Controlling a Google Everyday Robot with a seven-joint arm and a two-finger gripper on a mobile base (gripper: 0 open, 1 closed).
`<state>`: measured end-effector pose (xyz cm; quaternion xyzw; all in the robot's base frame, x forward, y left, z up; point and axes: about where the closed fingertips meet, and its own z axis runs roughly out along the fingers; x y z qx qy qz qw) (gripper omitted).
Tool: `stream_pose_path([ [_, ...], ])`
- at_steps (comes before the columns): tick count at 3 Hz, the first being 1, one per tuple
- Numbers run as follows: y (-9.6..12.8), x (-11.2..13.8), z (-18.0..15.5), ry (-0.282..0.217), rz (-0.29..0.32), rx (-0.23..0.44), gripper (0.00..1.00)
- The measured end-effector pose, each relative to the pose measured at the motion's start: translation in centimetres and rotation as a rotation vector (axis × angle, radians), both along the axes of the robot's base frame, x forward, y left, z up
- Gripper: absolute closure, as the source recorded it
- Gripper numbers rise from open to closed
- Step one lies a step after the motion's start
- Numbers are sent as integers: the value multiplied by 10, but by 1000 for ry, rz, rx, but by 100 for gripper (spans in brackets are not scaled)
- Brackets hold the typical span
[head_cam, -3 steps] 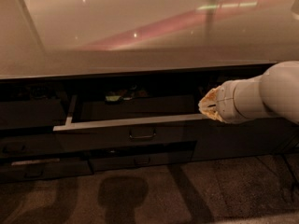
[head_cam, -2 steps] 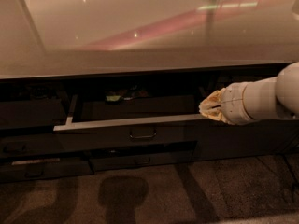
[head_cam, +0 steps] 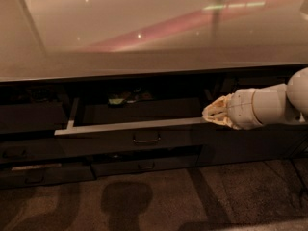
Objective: Open top drawer
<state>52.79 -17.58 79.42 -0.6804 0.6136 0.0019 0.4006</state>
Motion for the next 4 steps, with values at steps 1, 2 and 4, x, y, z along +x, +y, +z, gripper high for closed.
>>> stream_pose_path([
  [1, -6, 14, -14, 38, -33, -18, 100],
  [2, -25, 41, -46, 131, -112, -46, 100],
  [4, -35, 31, -53, 143, -144, -23, 100],
])
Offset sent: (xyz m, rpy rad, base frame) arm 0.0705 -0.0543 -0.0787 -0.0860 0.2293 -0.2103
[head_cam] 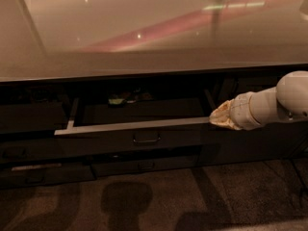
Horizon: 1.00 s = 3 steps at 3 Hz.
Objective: Open top drawer
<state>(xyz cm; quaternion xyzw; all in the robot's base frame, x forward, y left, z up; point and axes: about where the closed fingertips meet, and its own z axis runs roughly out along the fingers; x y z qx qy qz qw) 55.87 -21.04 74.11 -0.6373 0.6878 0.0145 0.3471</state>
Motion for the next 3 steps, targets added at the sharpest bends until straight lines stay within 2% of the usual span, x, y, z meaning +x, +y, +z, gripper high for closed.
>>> stream_pose_path([
  [1, 23, -2, 2, 3, 0, -94, 100],
  [2, 42, 7, 1, 2, 21, -128, 100],
  [3, 42, 7, 1, 2, 21, -128, 100],
])
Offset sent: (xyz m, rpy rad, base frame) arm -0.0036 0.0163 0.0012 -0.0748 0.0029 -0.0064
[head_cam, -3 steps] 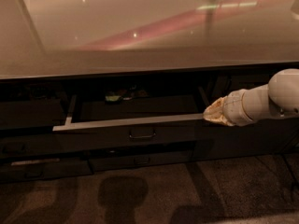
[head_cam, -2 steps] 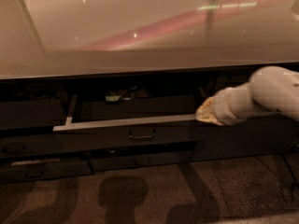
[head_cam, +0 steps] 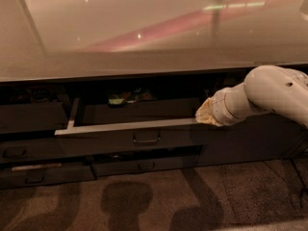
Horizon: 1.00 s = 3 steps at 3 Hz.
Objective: Open top drawer
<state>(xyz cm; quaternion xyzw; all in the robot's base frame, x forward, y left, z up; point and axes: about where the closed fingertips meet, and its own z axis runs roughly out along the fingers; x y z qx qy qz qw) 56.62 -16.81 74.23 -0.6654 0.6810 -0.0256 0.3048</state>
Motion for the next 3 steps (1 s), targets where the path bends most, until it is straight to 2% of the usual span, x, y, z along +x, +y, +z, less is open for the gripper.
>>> stream_pose_path([
  [1, 5, 3, 5, -7, -2, -23, 100],
  [2, -5, 29, 6, 27, -53, -55, 100],
  [3, -26, 78, 16, 70, -125, -71, 100],
])
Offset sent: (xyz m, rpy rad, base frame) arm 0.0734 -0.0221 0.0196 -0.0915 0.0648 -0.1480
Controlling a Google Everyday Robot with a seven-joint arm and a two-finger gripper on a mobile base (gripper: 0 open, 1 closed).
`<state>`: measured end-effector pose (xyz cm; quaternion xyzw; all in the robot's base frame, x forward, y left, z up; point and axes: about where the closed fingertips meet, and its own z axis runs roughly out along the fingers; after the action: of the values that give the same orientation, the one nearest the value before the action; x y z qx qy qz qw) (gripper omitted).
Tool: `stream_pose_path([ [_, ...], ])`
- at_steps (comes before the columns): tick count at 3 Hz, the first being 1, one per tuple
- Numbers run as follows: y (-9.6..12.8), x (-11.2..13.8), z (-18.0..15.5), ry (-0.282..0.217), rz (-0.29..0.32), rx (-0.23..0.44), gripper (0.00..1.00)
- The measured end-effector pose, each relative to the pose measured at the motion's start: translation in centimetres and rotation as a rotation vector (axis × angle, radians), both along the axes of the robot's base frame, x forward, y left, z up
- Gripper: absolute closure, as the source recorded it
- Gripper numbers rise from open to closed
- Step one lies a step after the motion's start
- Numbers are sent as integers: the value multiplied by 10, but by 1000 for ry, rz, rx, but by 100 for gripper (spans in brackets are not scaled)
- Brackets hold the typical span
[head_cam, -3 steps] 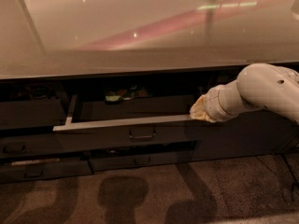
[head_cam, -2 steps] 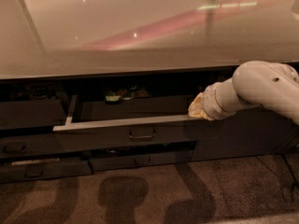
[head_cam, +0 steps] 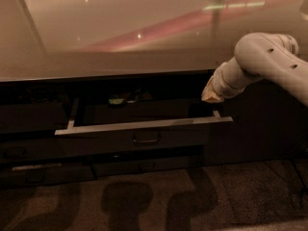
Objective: Open top drawer
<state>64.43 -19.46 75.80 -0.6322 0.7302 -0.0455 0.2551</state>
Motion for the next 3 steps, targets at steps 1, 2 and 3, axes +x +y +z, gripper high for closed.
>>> stream_pose_path([
  [1, 0, -1, -1, 3, 1, 0, 100],
  [2, -14, 10, -33, 79, -33, 5, 100],
  [3, -31, 20, -81, 180, -68, 5, 100],
])
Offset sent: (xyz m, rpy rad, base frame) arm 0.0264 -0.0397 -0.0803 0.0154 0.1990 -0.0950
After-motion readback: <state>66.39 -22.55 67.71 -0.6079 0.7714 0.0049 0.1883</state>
